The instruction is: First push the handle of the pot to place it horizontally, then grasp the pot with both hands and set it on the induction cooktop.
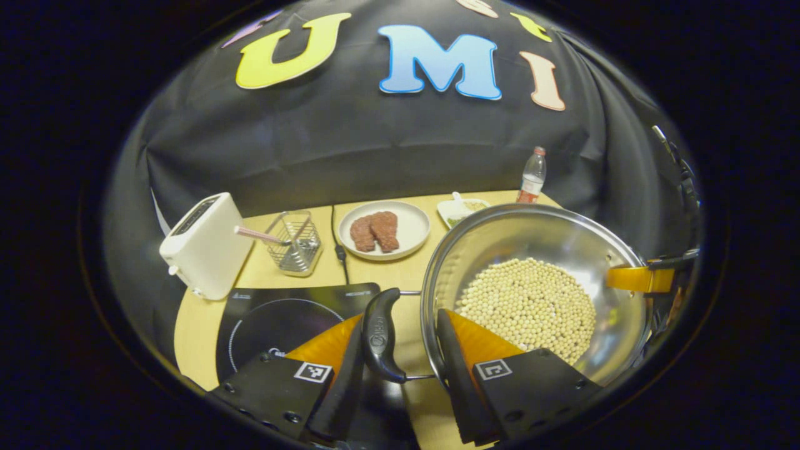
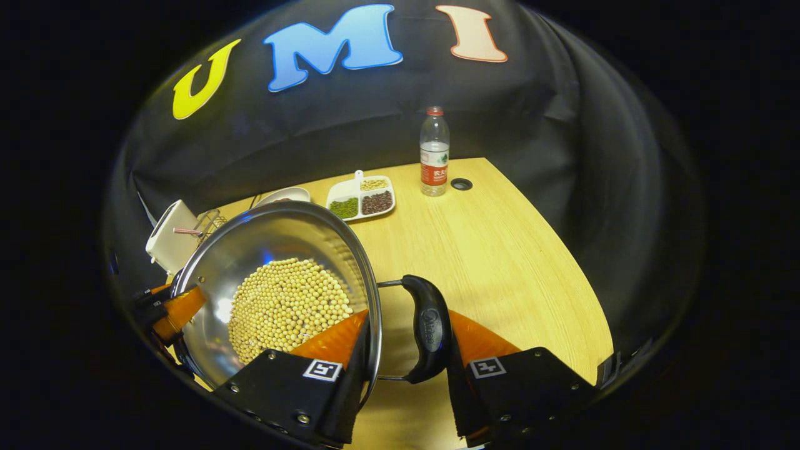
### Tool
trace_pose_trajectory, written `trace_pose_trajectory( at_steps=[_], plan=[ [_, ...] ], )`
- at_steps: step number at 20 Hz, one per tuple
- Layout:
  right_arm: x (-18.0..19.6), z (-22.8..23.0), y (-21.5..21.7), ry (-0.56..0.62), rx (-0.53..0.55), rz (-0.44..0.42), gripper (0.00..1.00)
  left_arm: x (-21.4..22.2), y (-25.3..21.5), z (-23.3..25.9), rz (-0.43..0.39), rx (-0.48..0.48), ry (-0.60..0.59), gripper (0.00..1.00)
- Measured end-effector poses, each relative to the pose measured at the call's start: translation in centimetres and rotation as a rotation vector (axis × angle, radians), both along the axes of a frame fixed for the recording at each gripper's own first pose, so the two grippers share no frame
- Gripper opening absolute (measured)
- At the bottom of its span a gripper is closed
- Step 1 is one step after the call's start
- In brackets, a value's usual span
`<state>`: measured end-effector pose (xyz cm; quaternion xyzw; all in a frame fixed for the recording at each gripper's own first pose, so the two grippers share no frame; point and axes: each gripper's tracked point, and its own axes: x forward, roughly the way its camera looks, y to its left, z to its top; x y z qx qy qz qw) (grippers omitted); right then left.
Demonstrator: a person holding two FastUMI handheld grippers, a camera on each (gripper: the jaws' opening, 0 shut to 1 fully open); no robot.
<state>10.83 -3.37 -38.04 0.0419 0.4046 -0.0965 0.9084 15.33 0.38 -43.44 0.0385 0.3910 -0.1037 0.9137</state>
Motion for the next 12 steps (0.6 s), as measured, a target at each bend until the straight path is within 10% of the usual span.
trace_pose_trajectory(
  at_steps=[12],
  plan=[
    [0.4, 0.5, 10.8, 0.007, 0.016, 0.068, 0.60, -0.8, 12.0, 2.3, 0.088, 0.031, -0.007, 0.65]
  ],
)
